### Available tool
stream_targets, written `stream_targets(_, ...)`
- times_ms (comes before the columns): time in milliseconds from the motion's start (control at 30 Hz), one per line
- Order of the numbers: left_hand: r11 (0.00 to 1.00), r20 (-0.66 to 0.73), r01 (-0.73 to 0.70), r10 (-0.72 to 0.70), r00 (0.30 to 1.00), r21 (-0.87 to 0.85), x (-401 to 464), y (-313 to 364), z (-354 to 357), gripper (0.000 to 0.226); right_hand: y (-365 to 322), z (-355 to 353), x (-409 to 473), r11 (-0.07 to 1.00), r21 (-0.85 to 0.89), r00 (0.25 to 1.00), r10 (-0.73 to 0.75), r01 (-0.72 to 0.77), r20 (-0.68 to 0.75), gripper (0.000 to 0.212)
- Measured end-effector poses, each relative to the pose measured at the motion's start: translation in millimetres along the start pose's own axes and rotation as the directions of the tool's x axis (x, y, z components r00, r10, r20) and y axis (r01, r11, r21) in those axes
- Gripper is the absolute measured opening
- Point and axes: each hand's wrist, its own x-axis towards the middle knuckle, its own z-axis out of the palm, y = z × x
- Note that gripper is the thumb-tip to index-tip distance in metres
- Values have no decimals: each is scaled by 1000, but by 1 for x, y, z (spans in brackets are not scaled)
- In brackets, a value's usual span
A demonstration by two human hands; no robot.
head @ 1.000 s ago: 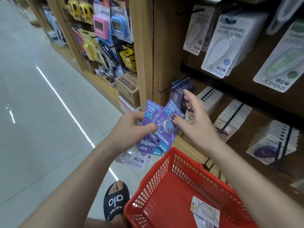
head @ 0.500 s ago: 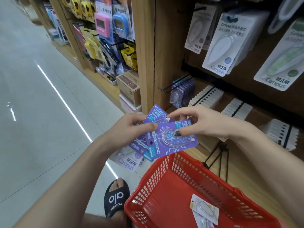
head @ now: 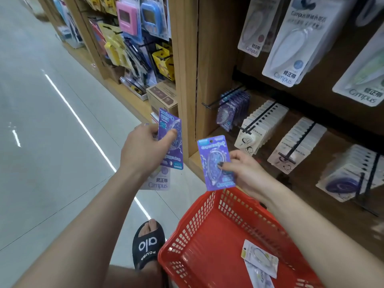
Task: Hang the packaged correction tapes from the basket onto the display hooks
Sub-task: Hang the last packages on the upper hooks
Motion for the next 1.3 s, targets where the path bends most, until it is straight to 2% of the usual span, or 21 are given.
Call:
stream_targets(100,998,4,-27,26,1000,53,2,1,7,35,-4,22,32,993,-60,980,-110,101,-166,21)
stream_targets(200,997,11,-57,57,998,59,3,3,11,29,-14,38,58,975,-156,943,-194,156,-270,19)
stream_targets(400,986,10,-125,124,992,108,4,11,21,35,-18,52,94,977,-97,888,-214,191,-407,24)
stream_targets(700,984,16,-142,141,990,105,5,22,28,35,-10,57,115,975,4,876,-196,221,-440,25)
stream_targets(833,986,24,-134,132,991,99,4,24,29,36,-13,59,124,969,-38,867,-236,244,-439,21)
stream_targets(1100,986,15,-136,136,991,97,6,28,31,36,-16,41,152,984,-137,815,-171,113,-554,16)
stream_targets(1233,985,21,-151,149,989,85,6,31,32,35,-31,26,167,986,-162,787,-123,29,-604,39)
stream_targets(1300,984,24,-161,160,987,71,6,32,33,35,-37,21,173,990,-139,804,-51,-39,-592,52)
